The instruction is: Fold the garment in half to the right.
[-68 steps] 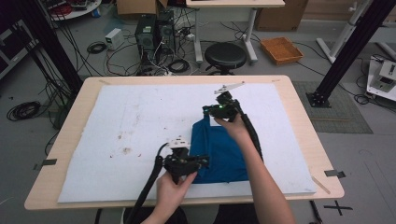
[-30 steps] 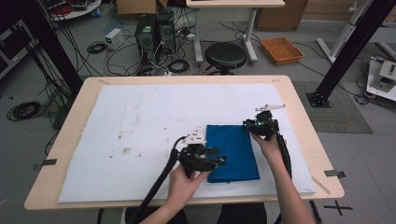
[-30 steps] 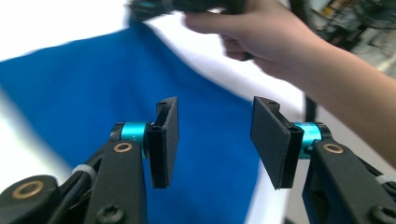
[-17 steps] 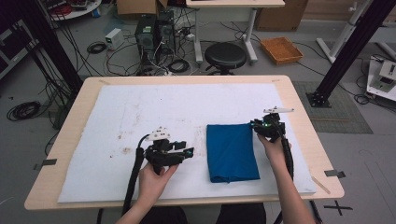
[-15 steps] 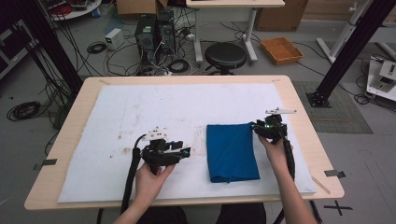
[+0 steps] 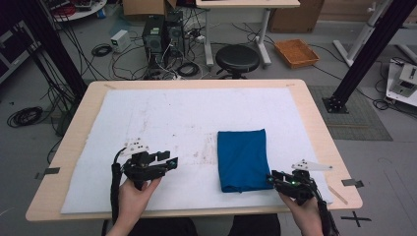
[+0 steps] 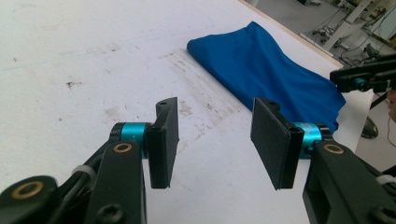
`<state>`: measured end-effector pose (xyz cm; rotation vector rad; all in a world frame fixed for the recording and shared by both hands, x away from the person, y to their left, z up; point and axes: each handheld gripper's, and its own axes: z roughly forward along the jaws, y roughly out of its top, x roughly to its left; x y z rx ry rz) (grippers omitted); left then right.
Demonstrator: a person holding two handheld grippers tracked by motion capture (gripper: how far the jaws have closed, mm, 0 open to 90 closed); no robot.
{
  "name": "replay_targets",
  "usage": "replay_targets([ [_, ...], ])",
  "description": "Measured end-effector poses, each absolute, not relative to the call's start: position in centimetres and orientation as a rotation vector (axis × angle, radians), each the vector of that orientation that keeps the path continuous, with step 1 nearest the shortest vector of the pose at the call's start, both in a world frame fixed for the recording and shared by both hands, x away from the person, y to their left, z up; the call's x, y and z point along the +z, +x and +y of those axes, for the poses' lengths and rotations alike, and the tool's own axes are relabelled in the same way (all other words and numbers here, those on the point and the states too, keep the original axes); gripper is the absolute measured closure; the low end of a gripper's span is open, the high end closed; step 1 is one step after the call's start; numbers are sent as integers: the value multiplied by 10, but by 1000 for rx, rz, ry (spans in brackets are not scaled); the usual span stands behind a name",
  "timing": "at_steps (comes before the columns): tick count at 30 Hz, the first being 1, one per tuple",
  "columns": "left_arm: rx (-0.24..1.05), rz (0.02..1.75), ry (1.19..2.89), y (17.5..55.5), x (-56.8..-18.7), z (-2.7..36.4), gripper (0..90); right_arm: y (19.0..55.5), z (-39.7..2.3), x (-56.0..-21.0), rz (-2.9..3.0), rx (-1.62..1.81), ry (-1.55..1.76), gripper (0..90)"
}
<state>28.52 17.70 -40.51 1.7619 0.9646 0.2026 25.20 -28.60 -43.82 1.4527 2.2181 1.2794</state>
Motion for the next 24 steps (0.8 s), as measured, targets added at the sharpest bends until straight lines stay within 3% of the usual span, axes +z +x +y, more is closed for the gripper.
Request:
replay_targets([
  [3, 197, 964, 1760, 284, -405, 176, 513, 249, -285, -442, 2250, 1236, 1432, 885],
  [10, 193, 962, 1771, 285, -408, 176, 513, 245, -300, -442, 2205, 1237, 1479, 876],
  [19, 240, 911, 1795, 290, -401, 179, 470, 253, -307, -424, 2102, 1280, 1425, 532],
  [24, 289, 886, 1814, 307, -389, 185, 430, 274, -309, -393, 2035, 1336, 1312, 425],
])
